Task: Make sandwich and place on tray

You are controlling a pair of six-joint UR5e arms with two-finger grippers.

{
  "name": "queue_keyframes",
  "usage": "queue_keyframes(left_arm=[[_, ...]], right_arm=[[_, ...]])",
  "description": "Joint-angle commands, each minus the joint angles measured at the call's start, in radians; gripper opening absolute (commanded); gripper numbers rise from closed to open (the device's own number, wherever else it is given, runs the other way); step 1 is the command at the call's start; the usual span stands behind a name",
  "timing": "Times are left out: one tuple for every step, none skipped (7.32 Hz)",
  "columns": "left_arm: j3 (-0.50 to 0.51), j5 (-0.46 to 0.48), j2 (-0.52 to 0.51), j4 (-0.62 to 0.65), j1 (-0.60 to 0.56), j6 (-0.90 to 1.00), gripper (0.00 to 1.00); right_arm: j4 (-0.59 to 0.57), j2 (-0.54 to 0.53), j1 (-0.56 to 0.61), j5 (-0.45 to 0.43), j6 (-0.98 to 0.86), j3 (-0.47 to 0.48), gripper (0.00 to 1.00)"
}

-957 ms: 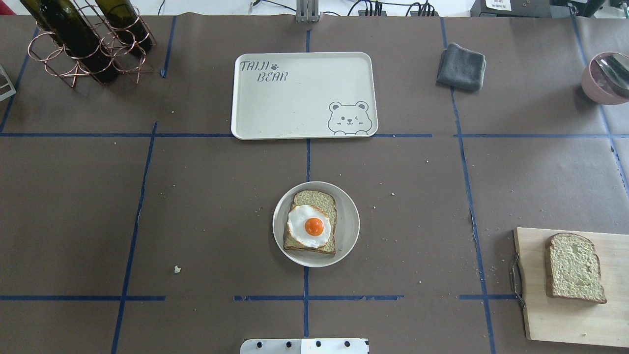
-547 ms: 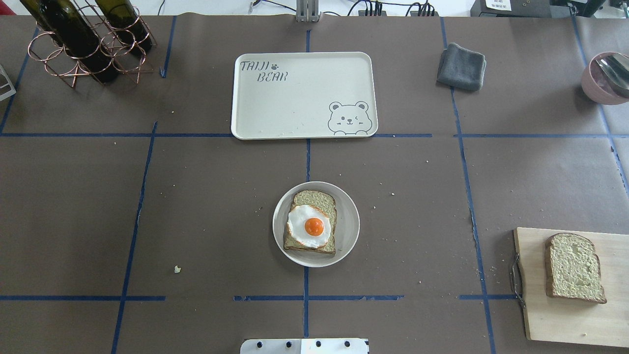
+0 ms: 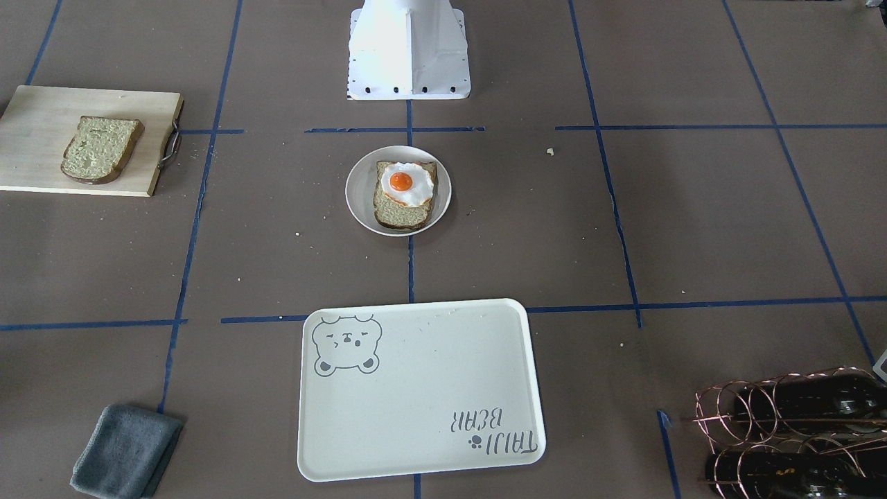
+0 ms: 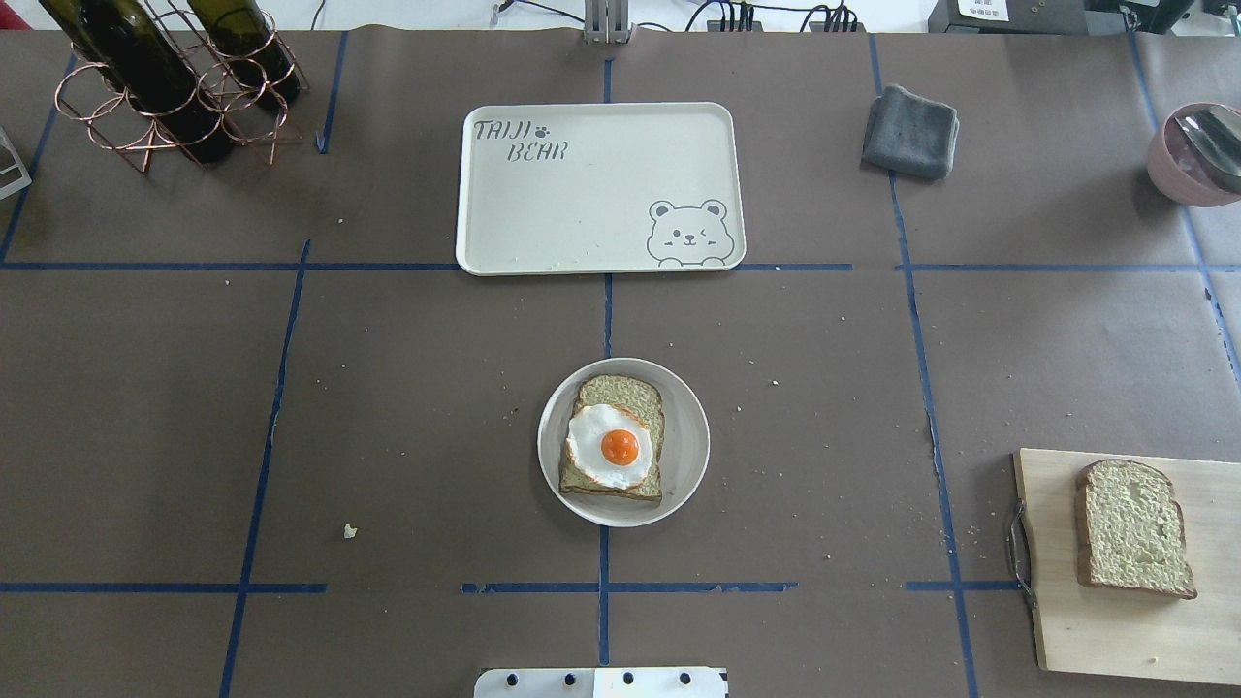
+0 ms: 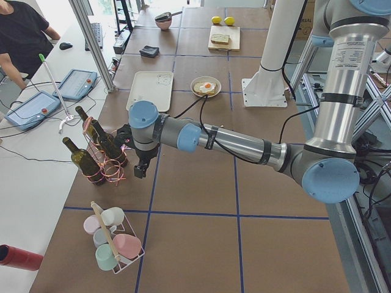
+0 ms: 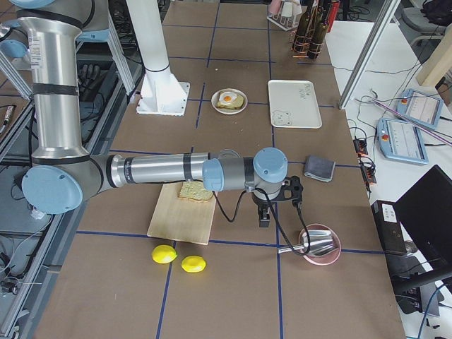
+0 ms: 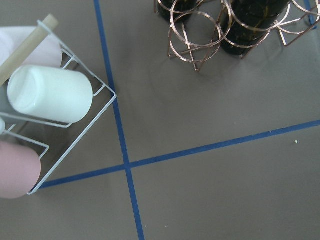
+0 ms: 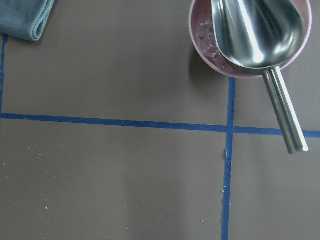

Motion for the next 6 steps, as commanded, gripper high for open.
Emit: queue_keyframes(left_arm=[[-0.006, -0.001, -0.017, -0.092, 0.085, -0.001, 1.00], [0.004, -0.001, -0.061, -0.106, 0.103, -0.001, 1.00], [0.003, -0.004, -0.071, -0.108, 0.137, -0.003, 1.00], [-0.007, -0.001, -0.071, -0.125, 0.152, -0.056, 1.00], [-0.010, 0.004, -0.074, -0.184, 0.189, -0.202, 1.00], [-0.008, 0.010, -0.074, -0.286, 0.245, -0.363, 1.00]], right_arm=[[0.006, -0.028, -0.063, 0.011, 0.089, 0.058, 1.00], [0.008, -0.075, -0.093, 0.011, 0.109, 0.114, 1.00], [0.008, -0.107, -0.119, 0.008, 0.138, 0.166, 1.00], [0.008, -0.158, -0.156, 0.006, 0.190, 0.230, 1.00], [0.009, -0.163, -0.187, 0.005, 0.284, 0.258, 1.00], [0.100, -0.205, -0.202, 0.005, 0.348, 0.264, 1.00]])
